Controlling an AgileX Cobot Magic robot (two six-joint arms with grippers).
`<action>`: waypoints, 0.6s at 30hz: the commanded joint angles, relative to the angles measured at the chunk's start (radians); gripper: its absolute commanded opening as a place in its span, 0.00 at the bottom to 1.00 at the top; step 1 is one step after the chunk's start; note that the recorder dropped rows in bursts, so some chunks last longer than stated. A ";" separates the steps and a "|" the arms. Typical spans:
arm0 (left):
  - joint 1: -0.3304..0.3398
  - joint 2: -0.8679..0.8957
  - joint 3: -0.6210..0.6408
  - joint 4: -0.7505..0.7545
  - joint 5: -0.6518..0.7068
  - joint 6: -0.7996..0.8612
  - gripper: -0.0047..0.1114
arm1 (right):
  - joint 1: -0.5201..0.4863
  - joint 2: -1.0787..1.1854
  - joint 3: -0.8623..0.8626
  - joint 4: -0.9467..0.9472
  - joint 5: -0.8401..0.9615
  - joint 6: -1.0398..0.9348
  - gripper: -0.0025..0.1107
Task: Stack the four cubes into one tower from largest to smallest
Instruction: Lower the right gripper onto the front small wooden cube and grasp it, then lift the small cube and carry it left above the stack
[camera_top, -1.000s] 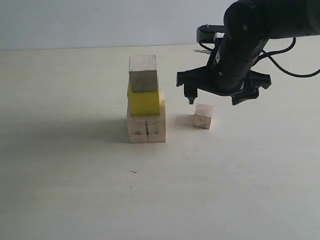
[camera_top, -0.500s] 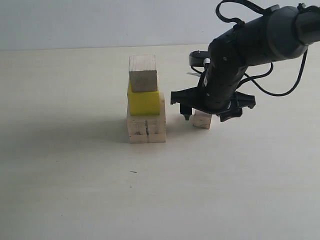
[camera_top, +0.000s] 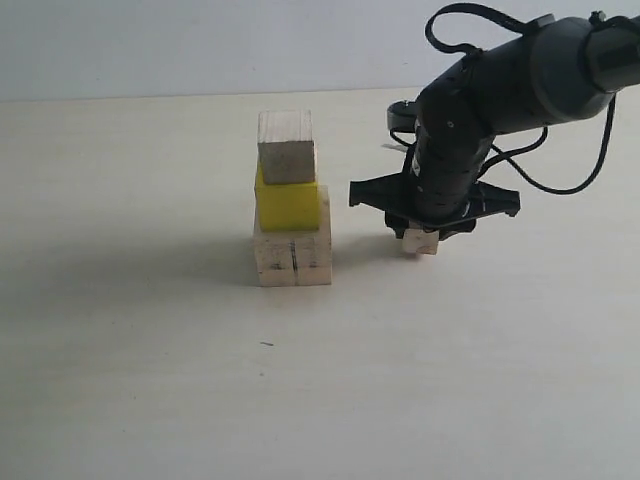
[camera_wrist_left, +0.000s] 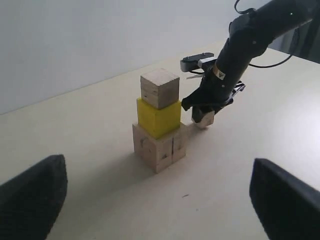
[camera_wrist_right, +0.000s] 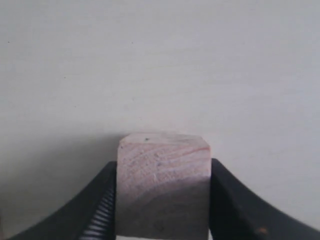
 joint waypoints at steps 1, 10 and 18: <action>0.001 -0.006 0.003 0.005 -0.014 -0.001 0.85 | -0.003 -0.120 0.004 -0.025 0.066 -0.100 0.02; 0.001 -0.006 0.003 0.005 -0.021 -0.001 0.85 | 0.011 -0.418 -0.147 0.200 0.330 -0.451 0.02; 0.001 -0.006 0.003 0.005 -0.021 -0.001 0.85 | 0.209 -0.351 -0.418 0.138 0.525 -0.444 0.02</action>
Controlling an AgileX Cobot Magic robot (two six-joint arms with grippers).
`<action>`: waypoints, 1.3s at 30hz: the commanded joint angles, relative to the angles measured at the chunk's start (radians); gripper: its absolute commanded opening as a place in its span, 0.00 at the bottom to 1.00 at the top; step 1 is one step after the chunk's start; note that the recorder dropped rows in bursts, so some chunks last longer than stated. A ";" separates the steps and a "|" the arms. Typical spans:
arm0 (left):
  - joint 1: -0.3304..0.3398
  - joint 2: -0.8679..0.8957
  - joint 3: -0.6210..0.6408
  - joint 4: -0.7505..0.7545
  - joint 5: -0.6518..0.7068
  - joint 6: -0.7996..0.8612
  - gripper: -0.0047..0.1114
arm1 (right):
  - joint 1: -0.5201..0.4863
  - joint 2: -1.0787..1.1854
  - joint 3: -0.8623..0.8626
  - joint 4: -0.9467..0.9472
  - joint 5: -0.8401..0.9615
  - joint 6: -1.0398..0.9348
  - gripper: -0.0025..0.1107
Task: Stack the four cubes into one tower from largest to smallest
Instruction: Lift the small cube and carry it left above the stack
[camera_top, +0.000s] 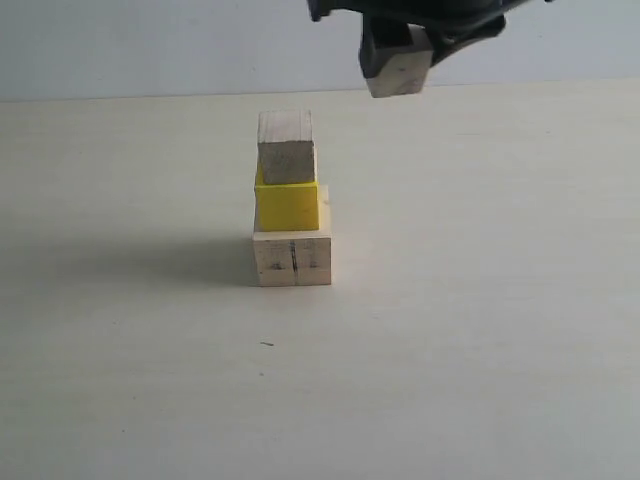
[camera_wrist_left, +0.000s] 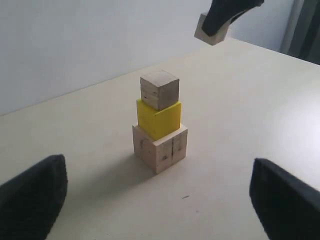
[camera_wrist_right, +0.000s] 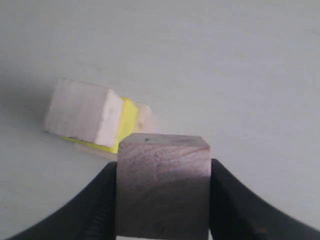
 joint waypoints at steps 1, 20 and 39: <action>0.001 -0.006 0.003 0.005 -0.017 -0.001 0.85 | 0.092 0.069 -0.118 -0.040 0.097 0.002 0.02; 0.001 -0.006 0.003 0.005 -0.008 -0.001 0.85 | 0.197 0.331 -0.411 -0.126 0.153 0.170 0.02; 0.001 -0.006 0.003 0.005 -0.004 -0.001 0.85 | 0.151 0.331 -0.407 -0.105 0.153 0.198 0.02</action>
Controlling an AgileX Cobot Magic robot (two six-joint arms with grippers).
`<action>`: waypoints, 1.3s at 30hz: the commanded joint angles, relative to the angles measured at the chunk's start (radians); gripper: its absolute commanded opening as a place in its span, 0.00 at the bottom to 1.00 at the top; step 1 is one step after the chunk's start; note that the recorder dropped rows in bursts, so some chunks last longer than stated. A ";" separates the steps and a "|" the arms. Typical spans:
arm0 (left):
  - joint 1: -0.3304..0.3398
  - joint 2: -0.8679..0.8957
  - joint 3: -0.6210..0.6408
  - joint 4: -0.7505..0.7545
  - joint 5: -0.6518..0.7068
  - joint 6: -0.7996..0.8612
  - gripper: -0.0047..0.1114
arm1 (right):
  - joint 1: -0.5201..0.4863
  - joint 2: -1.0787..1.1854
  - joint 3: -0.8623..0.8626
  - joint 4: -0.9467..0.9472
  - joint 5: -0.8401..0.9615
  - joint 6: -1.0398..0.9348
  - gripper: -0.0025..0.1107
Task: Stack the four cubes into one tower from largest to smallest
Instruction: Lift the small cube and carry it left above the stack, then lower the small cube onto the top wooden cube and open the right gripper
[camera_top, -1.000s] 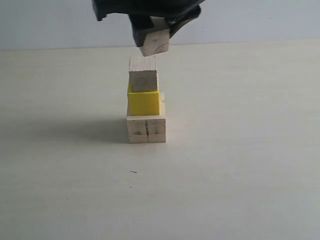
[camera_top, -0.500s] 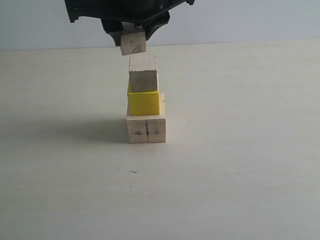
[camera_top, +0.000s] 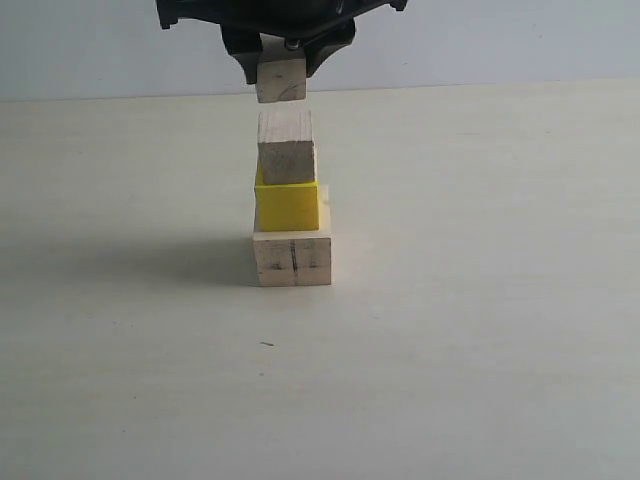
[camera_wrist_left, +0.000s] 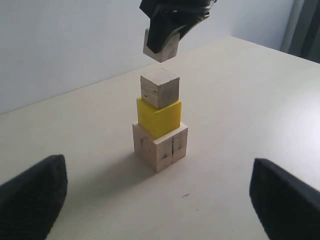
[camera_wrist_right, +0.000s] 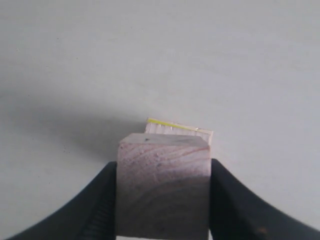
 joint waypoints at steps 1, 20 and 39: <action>0.001 -0.006 0.003 0.005 -0.008 -0.002 0.85 | -0.005 0.000 -0.004 -0.029 -0.002 0.002 0.02; 0.001 -0.006 0.003 0.009 -0.006 -0.002 0.85 | -0.055 0.000 -0.004 0.047 -0.002 -0.030 0.02; 0.001 -0.006 0.003 0.009 -0.006 -0.002 0.85 | -0.050 0.000 0.056 0.029 -0.002 -0.026 0.02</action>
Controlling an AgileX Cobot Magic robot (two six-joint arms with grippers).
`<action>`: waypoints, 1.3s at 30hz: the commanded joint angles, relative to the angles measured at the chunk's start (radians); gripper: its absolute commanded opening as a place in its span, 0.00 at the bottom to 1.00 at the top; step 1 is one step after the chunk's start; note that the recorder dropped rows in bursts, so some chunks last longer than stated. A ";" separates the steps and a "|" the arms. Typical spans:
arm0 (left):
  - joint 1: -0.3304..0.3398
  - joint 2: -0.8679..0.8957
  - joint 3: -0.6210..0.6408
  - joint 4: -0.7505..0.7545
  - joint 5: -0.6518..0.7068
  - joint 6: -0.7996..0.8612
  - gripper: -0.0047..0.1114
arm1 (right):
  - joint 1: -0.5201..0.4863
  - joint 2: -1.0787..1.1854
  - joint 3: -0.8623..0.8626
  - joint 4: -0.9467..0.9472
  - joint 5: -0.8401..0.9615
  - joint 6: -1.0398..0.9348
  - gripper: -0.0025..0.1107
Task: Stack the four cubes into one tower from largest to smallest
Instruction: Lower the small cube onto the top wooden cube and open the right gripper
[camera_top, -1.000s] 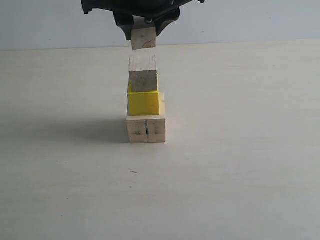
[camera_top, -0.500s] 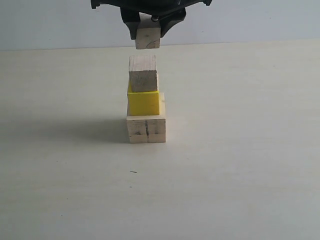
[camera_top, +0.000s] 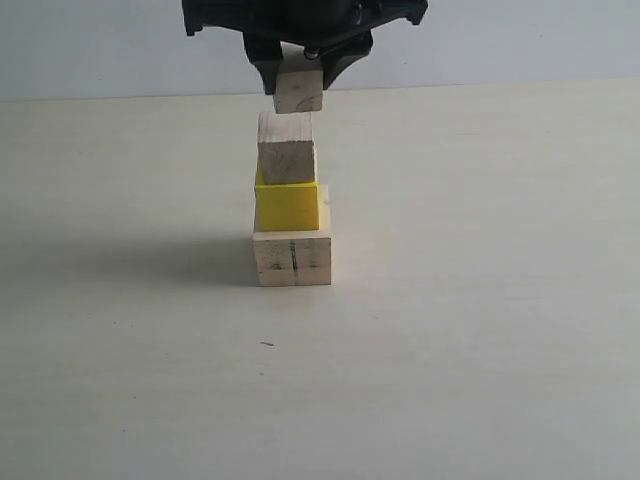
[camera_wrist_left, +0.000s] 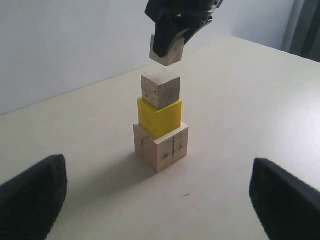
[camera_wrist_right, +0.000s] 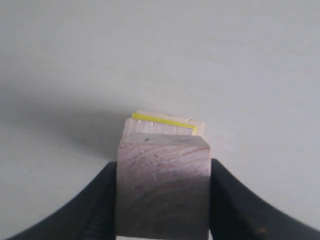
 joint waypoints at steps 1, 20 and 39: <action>0.001 -0.006 0.003 0.006 -0.006 -0.004 0.85 | 0.000 0.000 0.023 -0.026 -0.004 -0.002 0.02; 0.001 -0.006 0.003 0.006 -0.006 -0.004 0.85 | 0.025 0.044 0.023 -0.049 -0.004 0.052 0.02; 0.001 -0.006 0.003 0.006 -0.006 -0.004 0.85 | 0.005 0.016 0.021 -0.026 -0.069 0.079 0.02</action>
